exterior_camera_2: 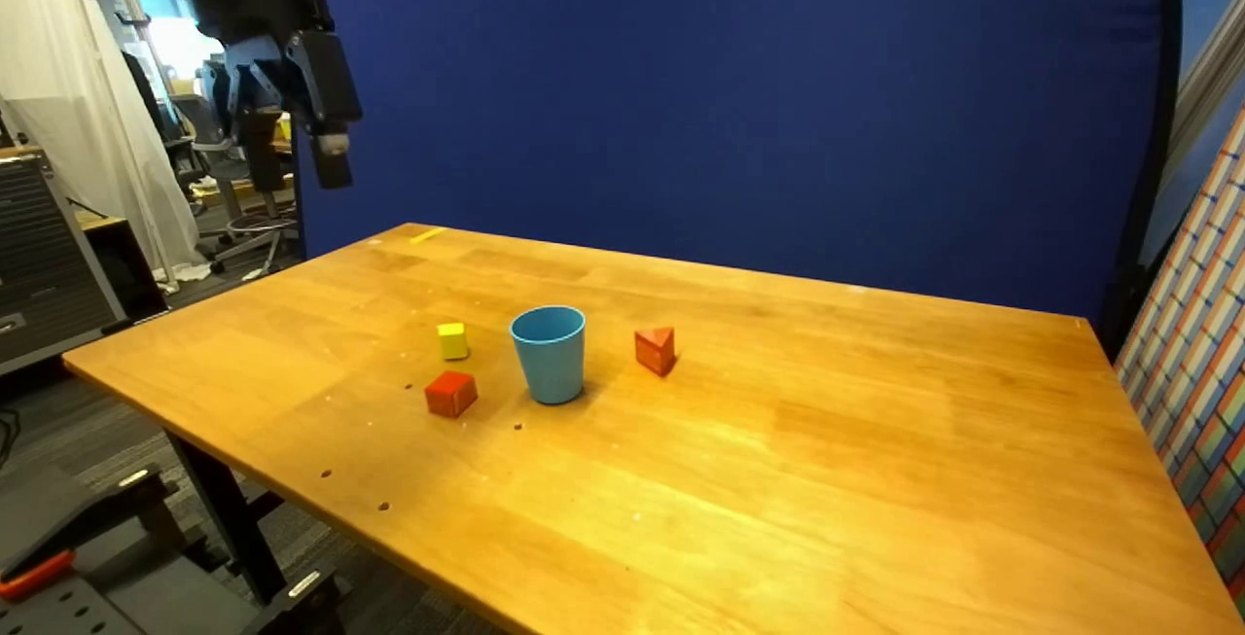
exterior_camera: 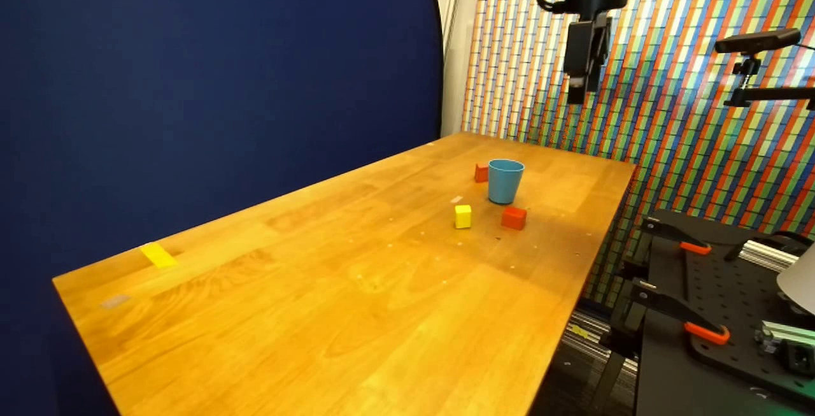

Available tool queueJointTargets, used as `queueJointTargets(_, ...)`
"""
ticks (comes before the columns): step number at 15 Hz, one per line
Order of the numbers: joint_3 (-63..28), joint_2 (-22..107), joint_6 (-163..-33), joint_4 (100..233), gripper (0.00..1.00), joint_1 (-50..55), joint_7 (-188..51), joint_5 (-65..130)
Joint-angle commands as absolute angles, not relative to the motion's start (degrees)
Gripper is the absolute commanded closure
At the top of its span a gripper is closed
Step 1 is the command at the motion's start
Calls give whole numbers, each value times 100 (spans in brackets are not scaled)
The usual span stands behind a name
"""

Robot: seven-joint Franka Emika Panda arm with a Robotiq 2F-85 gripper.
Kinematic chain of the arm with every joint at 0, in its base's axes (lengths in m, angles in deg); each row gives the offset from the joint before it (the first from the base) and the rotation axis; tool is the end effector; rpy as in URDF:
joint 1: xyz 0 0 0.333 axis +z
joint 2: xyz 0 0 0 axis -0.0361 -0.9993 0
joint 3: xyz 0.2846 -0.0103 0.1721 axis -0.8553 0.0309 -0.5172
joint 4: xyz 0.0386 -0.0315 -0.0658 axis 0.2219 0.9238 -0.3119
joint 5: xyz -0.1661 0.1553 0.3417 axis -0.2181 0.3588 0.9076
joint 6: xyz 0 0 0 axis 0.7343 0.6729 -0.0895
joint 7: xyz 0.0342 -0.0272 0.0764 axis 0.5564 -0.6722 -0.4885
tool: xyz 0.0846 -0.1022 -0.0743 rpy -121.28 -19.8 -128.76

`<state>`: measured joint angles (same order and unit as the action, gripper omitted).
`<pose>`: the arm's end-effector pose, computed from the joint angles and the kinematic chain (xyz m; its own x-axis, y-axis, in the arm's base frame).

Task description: Put the yellow block inside the blue cup

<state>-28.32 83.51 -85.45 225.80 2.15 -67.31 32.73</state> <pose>0.3794 0.0383 0.3342 0.9958 0.0337 -0.0848 0.0422 -0.9941 0.1003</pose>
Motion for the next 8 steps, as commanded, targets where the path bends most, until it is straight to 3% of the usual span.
queueJointTargets(1, -2586, 6872, -8943, 21760, 0, 552, -7620, 3550)
queueJointTargets(8, -2727, 4364, -8761, 19935, 0, 656, -8252, 3841)
